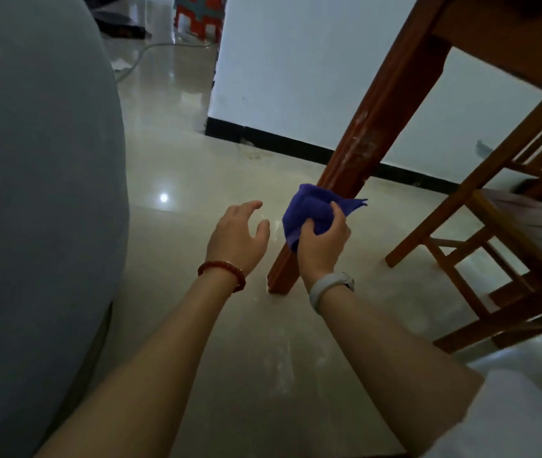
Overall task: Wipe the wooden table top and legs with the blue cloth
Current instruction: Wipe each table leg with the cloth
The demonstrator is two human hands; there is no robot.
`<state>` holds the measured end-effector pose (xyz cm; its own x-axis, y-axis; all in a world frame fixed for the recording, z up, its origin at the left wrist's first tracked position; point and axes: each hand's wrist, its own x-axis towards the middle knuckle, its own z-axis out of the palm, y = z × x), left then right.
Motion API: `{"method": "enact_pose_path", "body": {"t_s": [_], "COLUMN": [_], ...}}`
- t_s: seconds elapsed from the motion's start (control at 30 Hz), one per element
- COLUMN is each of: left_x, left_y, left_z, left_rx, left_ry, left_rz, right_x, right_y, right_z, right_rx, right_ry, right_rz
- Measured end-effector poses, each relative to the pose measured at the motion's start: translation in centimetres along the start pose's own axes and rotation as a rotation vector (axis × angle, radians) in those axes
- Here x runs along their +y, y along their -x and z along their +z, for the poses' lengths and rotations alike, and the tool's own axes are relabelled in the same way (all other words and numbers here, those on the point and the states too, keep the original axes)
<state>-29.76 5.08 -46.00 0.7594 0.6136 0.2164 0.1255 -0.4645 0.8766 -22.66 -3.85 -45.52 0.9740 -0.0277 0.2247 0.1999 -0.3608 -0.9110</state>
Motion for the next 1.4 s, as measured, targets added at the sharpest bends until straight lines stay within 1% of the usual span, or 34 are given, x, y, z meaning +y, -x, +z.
{"method": "enact_pose_path", "body": {"t_s": [0.07, 0.23, 0.3, 0.37, 0.43, 0.5, 0.53, 0.57, 0.6, 0.67, 0.7, 0.73, 0.77, 0.83, 0.87, 0.9, 0.93, 0.97, 1.0, 1.03, 1.07, 1.13, 1.17, 1.2, 1.23, 1.3, 1.33, 1.4], "left_x": [-0.5, -0.4, 0.6, 1.8, 2.9, 3.2, 3.1, 2.9, 2.7, 2.1, 1.9, 1.5, 1.3, 1.1, 1.2, 1.5, 1.9, 2.4, 2.9, 3.5, 4.2, 5.7, 6.7, 7.6, 8.7, 10.6, 11.2, 10.9], "left_y": [-1.2, -4.8, -5.9, -7.2, -8.5, -9.6, -10.0, -10.3, -10.4, -10.4, -10.2, -10.0, -10.0, -10.0, -10.1, -10.3, -10.7, -11.0, -11.3, -11.6, -11.9, -12.9, -13.6, -14.4, -15.3, -16.9, -17.2, -16.8], "left_z": [0.1, 2.1, 3.3, 4.5, 5.6, 6.6, 6.9, 7.2, 7.4, 7.6, 7.7, 7.7, 7.7, 7.4, 7.1, 6.8, 6.5, 6.1, 5.8, 5.6, 5.5, 5.3, 5.3, 5.2, 5.3, 6.0, 6.9, 9.1], "left_rx": [-0.020, -0.112, -0.166, -0.219, -0.246, -0.256, -0.267, -0.285, -0.304, -0.316, -0.310, -0.307, -0.320, -0.427, -0.491, -0.527, -0.521, -0.472, -0.378, -0.252, -0.116, 0.119, 0.196, 0.239, 0.253, 0.194, 0.138, 0.049], "left_ry": [0.013, 0.080, 0.102, 0.121, 0.155, 0.197, 0.222, 0.251, 0.280, 0.316, 0.327, 0.339, 0.353, 0.419, 0.487, 0.578, 0.665, 0.728, 0.740, 0.721, 0.697, 0.687, 0.696, 0.711, 0.732, 0.767, 0.735, 0.588], "left_rz": [0.026, 0.118, 0.168, 0.205, 0.209, 0.199, 0.183, 0.161, 0.140, 0.109, 0.094, 0.084, 0.077, 0.058, 0.052, 0.041, 0.031, 0.035, 0.058, 0.091, 0.124, 0.173, 0.196, 0.217, 0.238, 0.314, 0.362, 0.443], "right_x": [-0.5, -2.3, -3.6, -5.0, -5.5, -4.1, -2.1, 0.3, 3.1, 7.6, 8.8, 8.9, 7.9, 4.5, 2.7, 0.9, -0.2, -1.0, -1.4, -1.7, -1.8, -2.0, -2.1, -2.1, -1.9, -1.4, -1.3, -1.1], "right_y": [-1.5, -6.3, -8.6, -10.8, -12.3, -12.7, -12.3, -11.5, -10.5, -8.0, -7.2, -7.0, -7.1, -8.0, -8.6, -9.0, -9.3, -9.5, -9.7, -10.1, -10.5, -11.8, -12.5, -13.0, -13.4, -13.7, -13.9, -14.2], "right_z": [0.1, -1.9, -2.6, -2.9, -2.5, -1.4, -0.8, -0.3, 0.0, 0.0, -0.4, -0.8, -1.1, -1.7, -1.8, -1.8, -1.7, -1.6, -1.7, -1.8, -2.0, -2.5, -2.7, -2.7, -2.6, -2.3, -2.2, -2.3], "right_rx": [0.079, 0.320, 0.422, 0.460, 0.427, 0.318, 0.250, 0.165, 0.045, -0.199, -0.240, -0.212, -0.152, -0.069, -0.081, -0.131, -0.192, -0.240, -0.254, -0.229, -0.146, 0.041, 0.067, 0.041, -0.010, -0.085, -0.102, -0.112], "right_ry": [-0.057, -0.186, -0.200, -0.184, -0.121, -0.050, -0.013, 0.031, 0.092, 0.305, 0.359, 0.325, 0.223, -0.054, -0.146, -0.188, -0.189, -0.179, -0.177, -0.181, -0.166, -0.055, 0.016, 0.089, 0.149, 0.195, 0.176, 0.104], "right_rz": [-0.036, -0.216, -0.295, -0.394, -0.492, -0.518, -0.469, -0.376, -0.249, -0.006, 0.068, 0.111, 0.106, 0.001, -0.056, -0.112, -0.145, -0.161, -0.176, -0.200, -0.240, -0.315, -0.342, -0.362, -0.376, -0.381, -0.384, -0.395]}}
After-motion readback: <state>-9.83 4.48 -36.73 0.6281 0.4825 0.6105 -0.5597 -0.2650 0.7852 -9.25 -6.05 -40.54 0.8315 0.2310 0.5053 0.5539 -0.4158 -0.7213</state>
